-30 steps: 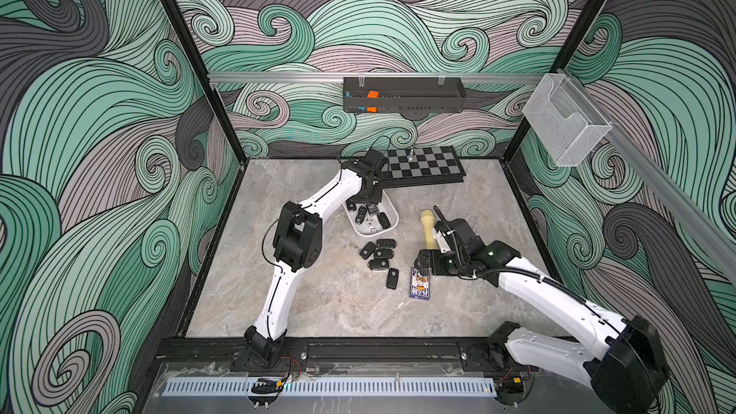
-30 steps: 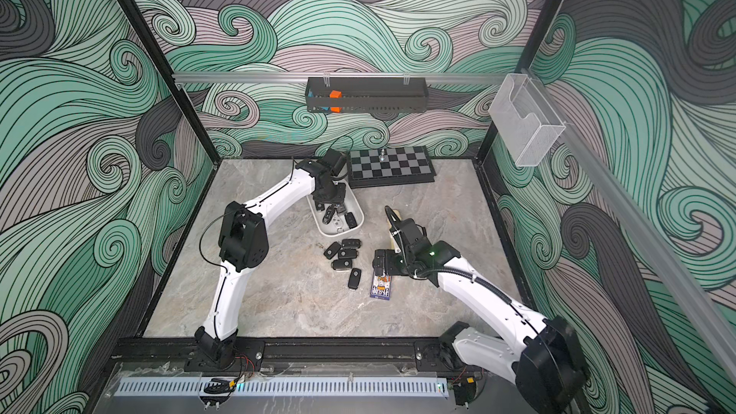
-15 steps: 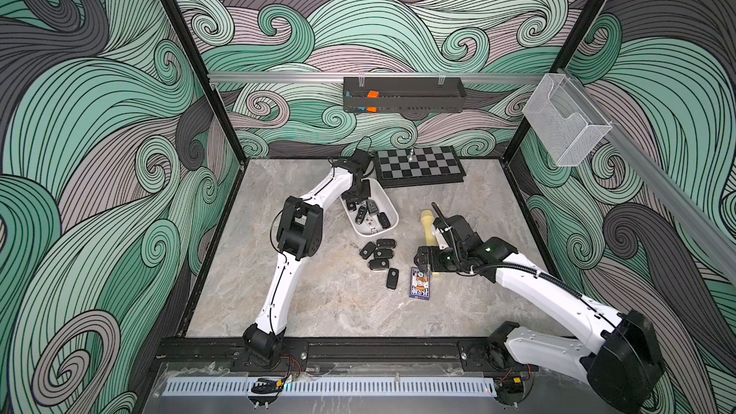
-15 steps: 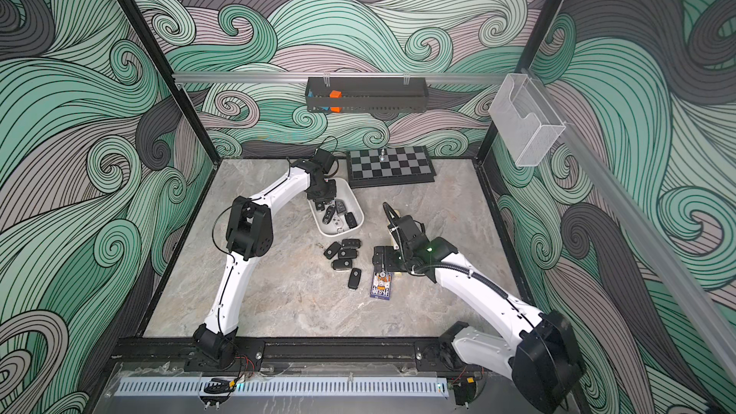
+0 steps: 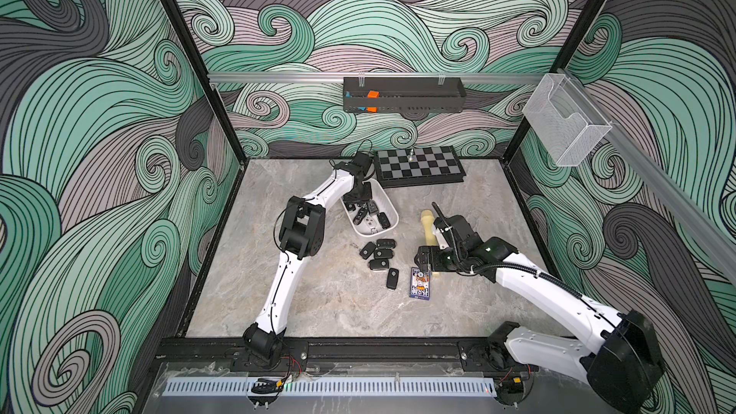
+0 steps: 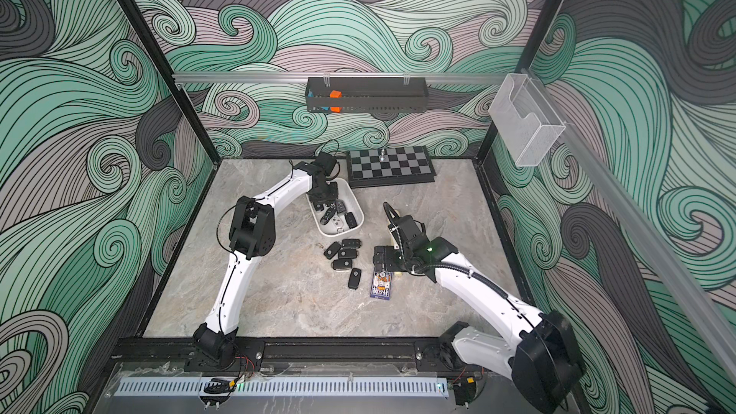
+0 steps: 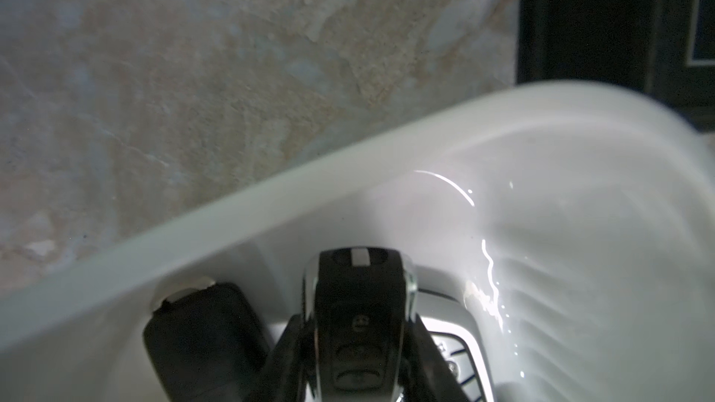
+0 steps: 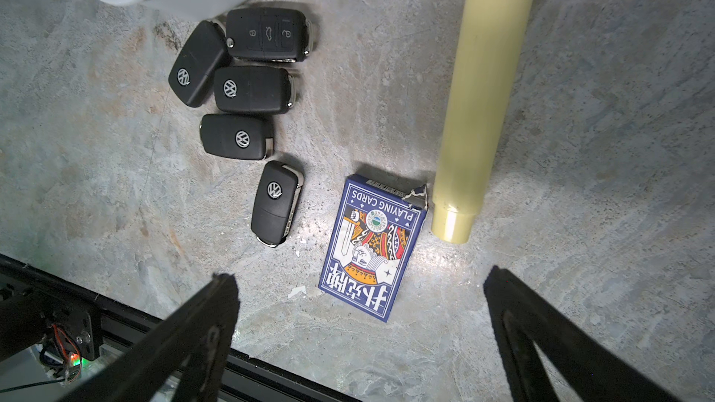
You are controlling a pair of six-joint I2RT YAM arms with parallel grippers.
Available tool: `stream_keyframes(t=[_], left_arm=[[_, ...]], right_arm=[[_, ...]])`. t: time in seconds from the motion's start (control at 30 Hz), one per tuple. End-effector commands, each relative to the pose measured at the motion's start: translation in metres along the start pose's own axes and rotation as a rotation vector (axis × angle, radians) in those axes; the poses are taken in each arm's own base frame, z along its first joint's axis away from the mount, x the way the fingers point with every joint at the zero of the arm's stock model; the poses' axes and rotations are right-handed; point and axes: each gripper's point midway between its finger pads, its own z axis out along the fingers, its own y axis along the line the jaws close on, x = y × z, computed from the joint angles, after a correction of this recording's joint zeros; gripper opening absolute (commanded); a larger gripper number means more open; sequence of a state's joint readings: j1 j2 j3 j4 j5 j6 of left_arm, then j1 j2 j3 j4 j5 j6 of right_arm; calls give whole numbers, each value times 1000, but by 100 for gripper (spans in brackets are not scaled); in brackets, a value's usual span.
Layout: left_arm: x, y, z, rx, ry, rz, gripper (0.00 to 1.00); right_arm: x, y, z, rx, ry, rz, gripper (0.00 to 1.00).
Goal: Place the car key into the storage box
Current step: Place the car key in the storage box.
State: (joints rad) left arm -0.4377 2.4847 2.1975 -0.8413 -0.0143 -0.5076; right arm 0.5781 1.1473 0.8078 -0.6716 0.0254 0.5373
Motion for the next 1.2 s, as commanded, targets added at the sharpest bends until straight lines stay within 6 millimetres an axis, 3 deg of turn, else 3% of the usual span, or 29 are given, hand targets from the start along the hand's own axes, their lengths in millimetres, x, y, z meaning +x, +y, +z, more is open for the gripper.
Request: stream_keyframes(t=[0.0,0.13,0.27,0.63,0.73,0.9,1.03,1.1,1.17], left_arm=[[-11,-3,-4,23,-20,-17,43],[-15,-7,-17,35,-35,-15,53],[-18,-10,-35,52,-45,-17,57],[7,-13,-128,160,-44,-22,61],[25,-5,-150,186,-59,-26,65],[64,10,-182,244,-94,-34,80],[99,28,-195,258,-96,-65,89],[120,38,-199,265,-88,-93,98],[137,48,-206,273,-91,-123,99]], right_arm=[[-4,-4,-2,21,-18,21,99],[-7,-9,-2,42,-38,48,99],[-11,-1,-7,1,-59,25,99],[1,32,-2,-125,-8,-60,99],[9,42,0,-139,10,-93,99],[23,59,10,-128,41,-166,99],[30,71,22,-129,73,-192,99],[34,75,31,-124,94,-203,99],[38,79,40,-116,119,-218,98]])
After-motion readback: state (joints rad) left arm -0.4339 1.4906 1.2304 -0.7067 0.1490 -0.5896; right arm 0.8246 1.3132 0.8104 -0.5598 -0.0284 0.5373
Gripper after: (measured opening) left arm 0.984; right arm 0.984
